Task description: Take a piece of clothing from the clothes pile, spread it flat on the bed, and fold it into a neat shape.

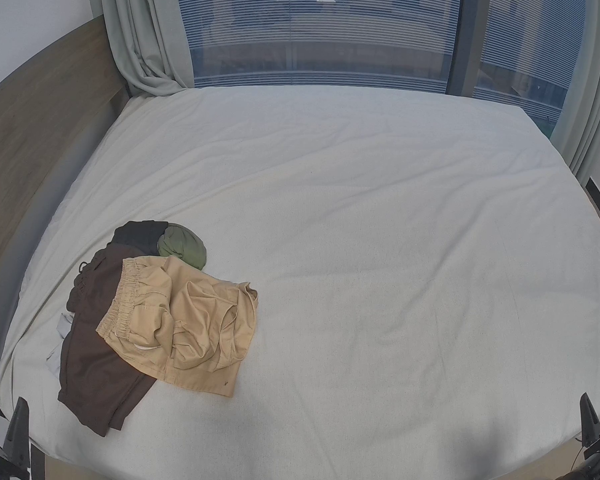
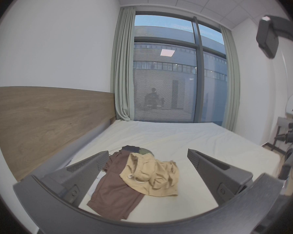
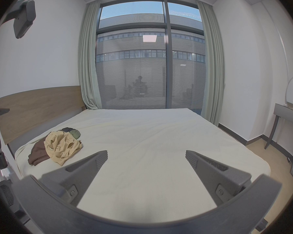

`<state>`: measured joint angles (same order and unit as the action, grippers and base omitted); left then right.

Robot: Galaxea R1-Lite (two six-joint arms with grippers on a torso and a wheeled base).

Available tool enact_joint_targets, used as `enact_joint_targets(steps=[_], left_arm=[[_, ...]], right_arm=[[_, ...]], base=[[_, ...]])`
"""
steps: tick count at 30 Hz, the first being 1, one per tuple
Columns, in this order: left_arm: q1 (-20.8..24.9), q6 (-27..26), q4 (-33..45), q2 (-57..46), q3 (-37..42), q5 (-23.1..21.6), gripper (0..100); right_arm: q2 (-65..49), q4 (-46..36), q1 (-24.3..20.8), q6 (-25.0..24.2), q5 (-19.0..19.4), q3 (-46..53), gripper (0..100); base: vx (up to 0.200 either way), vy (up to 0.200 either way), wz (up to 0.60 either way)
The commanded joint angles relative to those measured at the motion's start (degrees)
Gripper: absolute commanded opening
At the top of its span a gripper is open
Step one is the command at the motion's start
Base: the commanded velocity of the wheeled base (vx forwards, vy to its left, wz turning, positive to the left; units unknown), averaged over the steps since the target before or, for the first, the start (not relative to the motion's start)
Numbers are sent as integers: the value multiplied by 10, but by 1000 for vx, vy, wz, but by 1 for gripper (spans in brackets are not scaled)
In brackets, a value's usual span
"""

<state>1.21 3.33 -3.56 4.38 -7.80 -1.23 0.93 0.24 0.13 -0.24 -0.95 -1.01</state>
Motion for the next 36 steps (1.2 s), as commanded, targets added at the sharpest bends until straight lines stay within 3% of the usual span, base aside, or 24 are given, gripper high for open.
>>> enact_joint_targets(steps=[1, 6, 20, 24, 32, 36], left_arm=[[49, 68, -8, 109, -15, -25, 100], [85, 136, -12, 208, -71, -38, 100], [81, 140, -65, 402, -161, -50, 100], [71, 141, -72, 453, -189, -73, 100], [-4, 137, -121, 535, -196, -156, 100], [-93, 135, -140, 590, -199, -256, 100]], right_arm=[[-4, 0, 0, 0, 0, 10, 100], [-4, 0, -1, -1, 0, 10, 100], [-4, 0, 0, 1, 0, 10, 100], [-4, 0, -1, 1, 0, 10, 100], [-5, 0, -1, 1, 0, 10, 100], [-5, 0, -1, 1, 0, 10, 100]], base=[[0, 0, 0], [0, 0, 0], [0, 0, 0], [0, 0, 0], [0, 0, 0], [0, 0, 0]])
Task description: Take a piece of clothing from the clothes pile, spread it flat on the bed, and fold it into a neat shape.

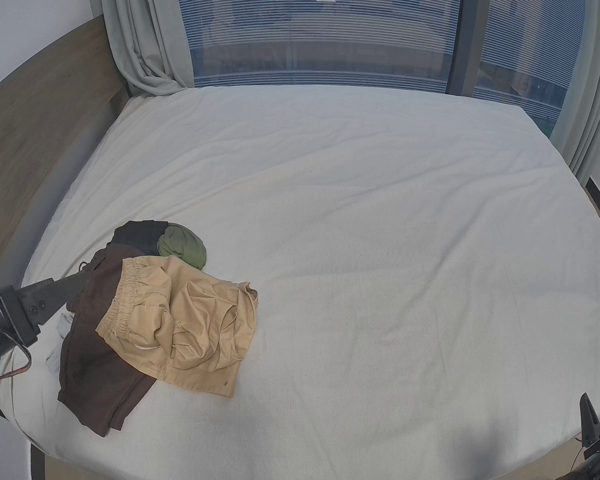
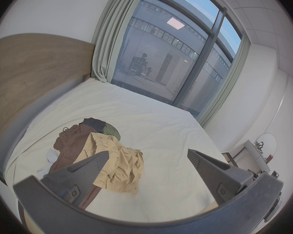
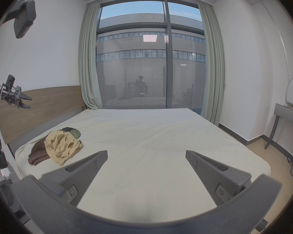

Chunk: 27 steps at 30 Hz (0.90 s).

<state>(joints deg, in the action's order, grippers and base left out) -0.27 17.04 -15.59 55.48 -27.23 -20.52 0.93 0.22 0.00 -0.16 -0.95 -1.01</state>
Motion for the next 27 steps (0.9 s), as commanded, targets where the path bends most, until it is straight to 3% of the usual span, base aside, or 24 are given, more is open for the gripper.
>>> enact_joint_targets(steps=[1, 6, 13, 27], left_arm=[[-95, -3, -28, 90, -5, -85, 100], [-139, -4, -48, 139, -5, -157, 100], [-146, -5, -73, 204, -7, -193, 100], [-150, -5, -152, 354, -39, -198, 100]], right_arm=[[-5, 0, 0, 1, 0, 10, 100], [-5, 0, 0, 1, 0, 10, 100], [-5, 0, 0, 1, 0, 10, 100], [-5, 0, 0, 1, 0, 10, 100]], base=[[0, 0, 0], [0, 0, 0], [0, 0, 0], [0, 0, 0]])
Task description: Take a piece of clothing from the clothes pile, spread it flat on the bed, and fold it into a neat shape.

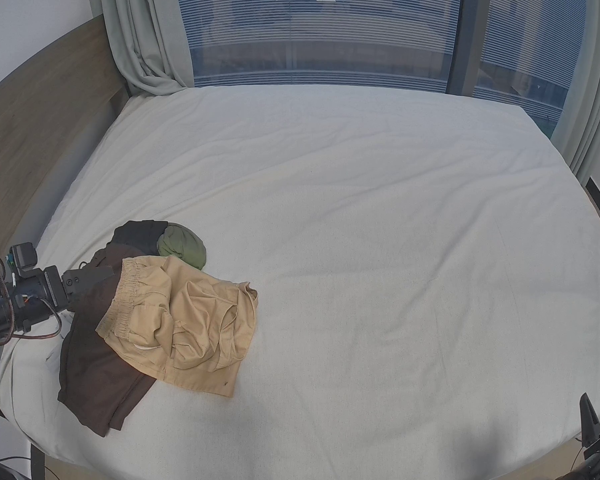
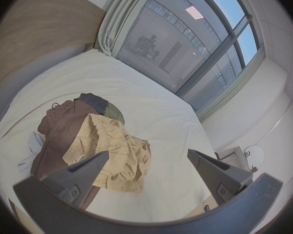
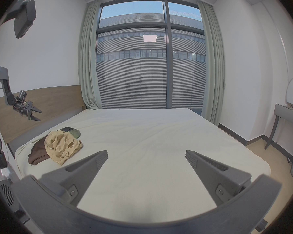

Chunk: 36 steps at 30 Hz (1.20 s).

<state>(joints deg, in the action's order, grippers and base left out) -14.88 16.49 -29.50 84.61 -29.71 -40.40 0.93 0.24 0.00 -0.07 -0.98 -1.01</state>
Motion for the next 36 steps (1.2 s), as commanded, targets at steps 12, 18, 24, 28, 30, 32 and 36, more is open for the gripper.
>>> enact_joint_targets(steps=[12, 18, 24, 28, 30, 32, 36], left_arm=[[-10, 0, -58, 171, -57, 0, 100], [-10, -7, -60, 216, -79, -1, 100], [-7, -29, -64, 263, -101, -6, 100], [-6, -35, -71, 295, -119, -14, 100], [-3, -36, -78, 312, -133, -14, 100], [2, -35, -76, 317, -140, -15, 100], [10, -36, -77, 325, -145, -15, 100]], right_arm=[[-5, 0, 0, 0, -1, 10, 100], [-5, 0, 1, -1, -1, 10, 100], [-5, 0, 0, -3, -1, 10, 100], [-5, 0, 1, -3, -1, 10, 100], [-4, 0, 1, -3, -1, 10, 100], [-5, 0, 1, -3, -1, 10, 100], [-5, 0, 1, -3, -1, 10, 100]], base=[[0, 0, 0], [0, 0, 0], [0, 0, 0], [0, 0, 0], [0, 0, 0], [0, 0, 0], [0, 0, 0]])
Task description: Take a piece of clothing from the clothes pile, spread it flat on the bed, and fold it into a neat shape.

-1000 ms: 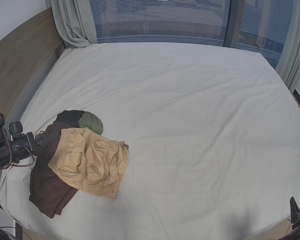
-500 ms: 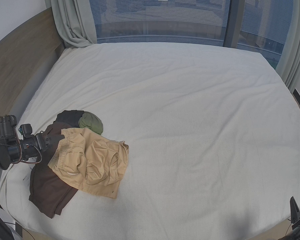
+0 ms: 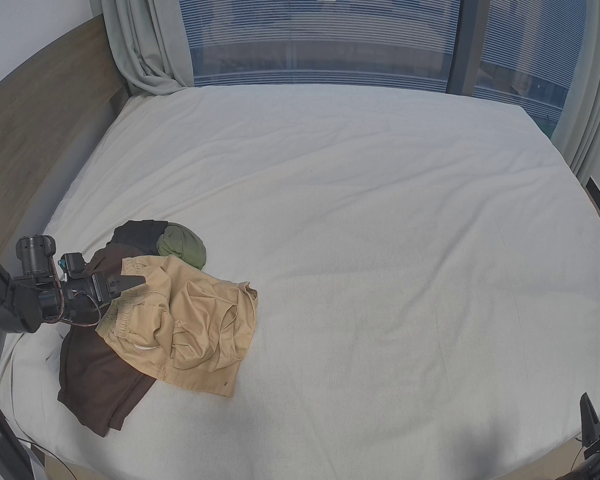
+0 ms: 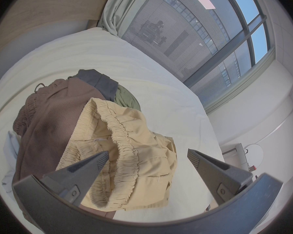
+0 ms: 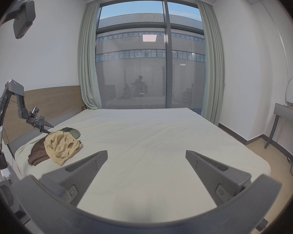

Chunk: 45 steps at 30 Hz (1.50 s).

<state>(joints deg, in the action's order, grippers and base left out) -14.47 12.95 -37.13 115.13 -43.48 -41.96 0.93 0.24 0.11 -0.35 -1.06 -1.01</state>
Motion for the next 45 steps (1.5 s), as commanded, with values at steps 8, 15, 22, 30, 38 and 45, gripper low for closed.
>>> enact_joint_targets(steps=[8, 15, 22, 30, 38, 45], left_arm=[[30, 2, 0, 42, -20, -1, 100], [45, 5, -1, 44, -20, -2, 100], [45, 2, -2, 49, -18, -2, 100], [44, -4, -2, 50, -6, -10, 0], [39, 9, -42, 22, 31, -75, 0], [50, 94, -47, -46, 48, -82, 0]], right_arm=[[-5, 0, 0, 0, 0, 10, 100], [-5, 0, 0, 0, 0, 10, 100], [-5, 0, 0, 0, 0, 10, 100], [-4, 0, 0, 0, 0, 10, 100], [-4, 0, 0, 0, 0, 10, 100], [-5, 0, 0, 0, 0, 10, 100]], base=[[0, 0, 0], [0, 0, 0], [0, 0, 0], [0, 0, 0], [0, 0, 0], [0, 0, 0]])
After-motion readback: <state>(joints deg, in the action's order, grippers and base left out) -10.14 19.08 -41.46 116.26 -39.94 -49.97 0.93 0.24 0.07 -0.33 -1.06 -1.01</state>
